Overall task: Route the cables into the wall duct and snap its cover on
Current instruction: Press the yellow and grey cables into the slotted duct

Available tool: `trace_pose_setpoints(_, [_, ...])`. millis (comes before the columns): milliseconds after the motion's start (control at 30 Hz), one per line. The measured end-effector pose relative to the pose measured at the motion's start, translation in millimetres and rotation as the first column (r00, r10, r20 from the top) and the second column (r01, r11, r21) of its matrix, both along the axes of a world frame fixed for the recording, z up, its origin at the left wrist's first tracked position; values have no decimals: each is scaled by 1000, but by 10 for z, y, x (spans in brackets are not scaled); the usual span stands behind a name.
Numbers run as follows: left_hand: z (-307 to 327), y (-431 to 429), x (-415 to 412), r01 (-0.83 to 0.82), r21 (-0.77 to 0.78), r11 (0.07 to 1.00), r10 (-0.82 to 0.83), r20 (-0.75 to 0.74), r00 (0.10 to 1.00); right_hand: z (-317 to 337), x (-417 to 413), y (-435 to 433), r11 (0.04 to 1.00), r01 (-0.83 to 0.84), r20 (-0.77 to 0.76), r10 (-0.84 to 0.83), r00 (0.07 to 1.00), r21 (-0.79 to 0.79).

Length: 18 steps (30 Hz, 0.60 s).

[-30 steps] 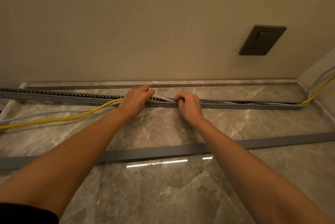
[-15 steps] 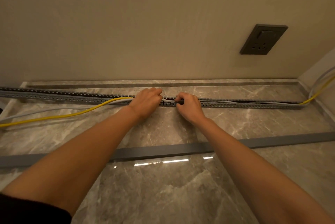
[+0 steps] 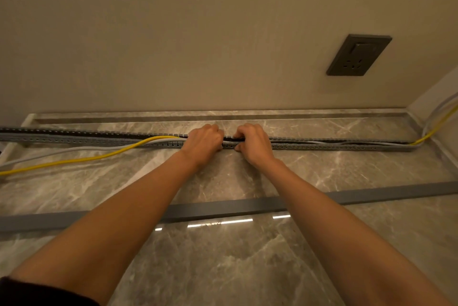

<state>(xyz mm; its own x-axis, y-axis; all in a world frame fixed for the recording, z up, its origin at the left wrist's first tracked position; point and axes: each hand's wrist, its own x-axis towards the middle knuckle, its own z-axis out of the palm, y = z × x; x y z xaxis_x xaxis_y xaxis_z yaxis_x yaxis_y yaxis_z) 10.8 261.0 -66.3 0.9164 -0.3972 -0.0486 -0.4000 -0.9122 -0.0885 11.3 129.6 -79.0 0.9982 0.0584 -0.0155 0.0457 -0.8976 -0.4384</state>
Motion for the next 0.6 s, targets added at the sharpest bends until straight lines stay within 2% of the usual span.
trace_pose_setpoints(67, [-4, -16, -8, -36, -55, 998, 38, 39, 999, -2, 13, -11, 1000, -3, 7, 3, 1000, -3])
trace_pose_setpoints(167, [-29, -23, 39, -35, -2, 999, 35, 94, 995, -2, 52, -26, 1000, -16, 0, 16, 1000, -20])
trace_pose_setpoints(300, [-31, -59, 127, -25, 46, 999, 24, 17, 1000, 13, 91, -35, 999, -24, -20, 23, 1000, -38])
trace_pose_setpoints(467, [-14, -42, 174, 9, -4, 1000, -9, -27, 1000, 14, 85, -17, 1000, 7, -30, -7, 1000, -8])
trace_pose_setpoints(600, [1, 55, 217, -30, -111, 993, 21, -83, 996, 17, 87, 26, 998, -22, -39, 19, 999, -66])
